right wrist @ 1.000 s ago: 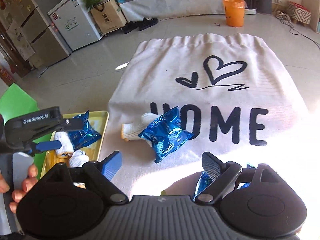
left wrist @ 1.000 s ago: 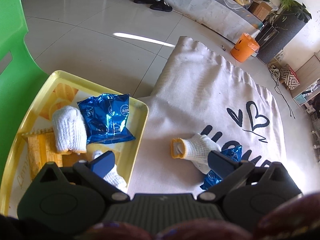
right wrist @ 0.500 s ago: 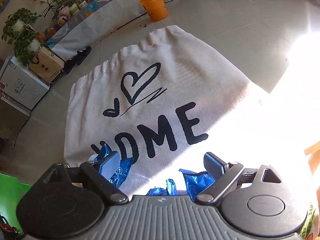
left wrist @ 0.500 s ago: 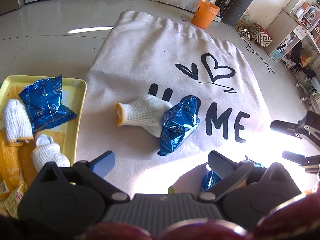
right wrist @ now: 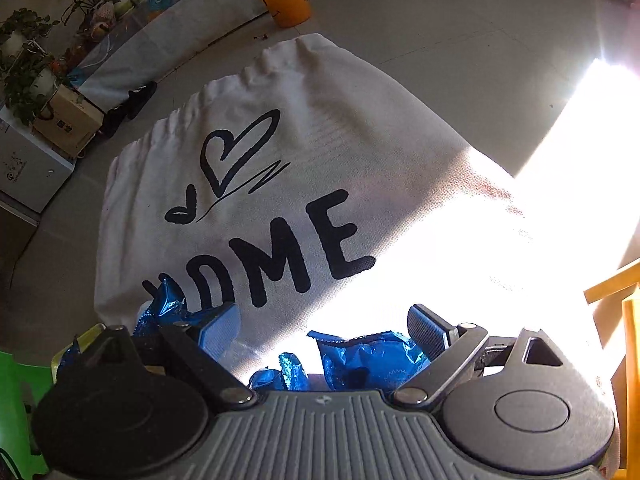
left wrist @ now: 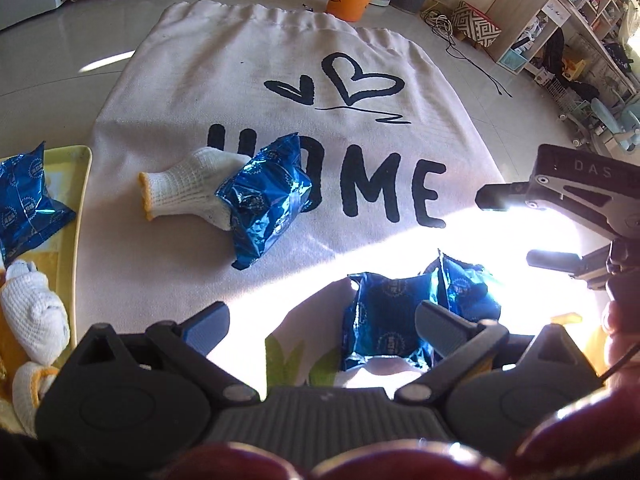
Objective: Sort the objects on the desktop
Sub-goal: 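Move both tools back over the blue foil packets on the mat, then lower and close left gripper on blue foil packet while right gripper grasps another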
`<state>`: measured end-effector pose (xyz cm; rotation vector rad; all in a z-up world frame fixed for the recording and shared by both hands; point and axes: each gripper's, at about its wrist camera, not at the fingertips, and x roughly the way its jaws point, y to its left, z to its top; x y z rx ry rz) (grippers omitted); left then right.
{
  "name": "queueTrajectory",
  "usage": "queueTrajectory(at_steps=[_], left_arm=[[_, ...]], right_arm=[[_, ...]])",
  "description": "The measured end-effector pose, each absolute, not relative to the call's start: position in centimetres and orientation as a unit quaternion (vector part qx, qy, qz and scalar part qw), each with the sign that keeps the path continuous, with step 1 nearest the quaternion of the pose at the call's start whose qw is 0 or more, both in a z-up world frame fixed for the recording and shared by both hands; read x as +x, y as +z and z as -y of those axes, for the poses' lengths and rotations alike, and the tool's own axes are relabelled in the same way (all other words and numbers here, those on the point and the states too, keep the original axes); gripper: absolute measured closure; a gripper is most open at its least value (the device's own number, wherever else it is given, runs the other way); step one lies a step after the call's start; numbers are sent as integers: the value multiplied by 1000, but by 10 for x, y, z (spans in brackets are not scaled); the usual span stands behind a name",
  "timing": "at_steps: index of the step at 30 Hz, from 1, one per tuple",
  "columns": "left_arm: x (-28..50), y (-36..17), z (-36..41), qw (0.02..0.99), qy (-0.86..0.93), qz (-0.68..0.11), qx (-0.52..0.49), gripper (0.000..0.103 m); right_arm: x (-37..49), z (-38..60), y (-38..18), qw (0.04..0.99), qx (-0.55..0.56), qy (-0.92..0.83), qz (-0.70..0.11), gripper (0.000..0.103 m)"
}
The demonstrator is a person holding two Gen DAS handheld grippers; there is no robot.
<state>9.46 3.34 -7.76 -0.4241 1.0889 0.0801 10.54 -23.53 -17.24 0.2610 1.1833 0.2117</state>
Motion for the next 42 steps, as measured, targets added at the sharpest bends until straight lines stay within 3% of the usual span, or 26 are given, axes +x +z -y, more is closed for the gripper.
queueTrajectory(at_steps=[19,42], left_arm=[[118,-108,30,822,-14,-537,-189,0],[88,-116,-37,812,89,-549,-176,1]], right_arm=[[109,260,-197,795,132,57,-590,11],[100,239,-233,768,96,56,-630,12]])
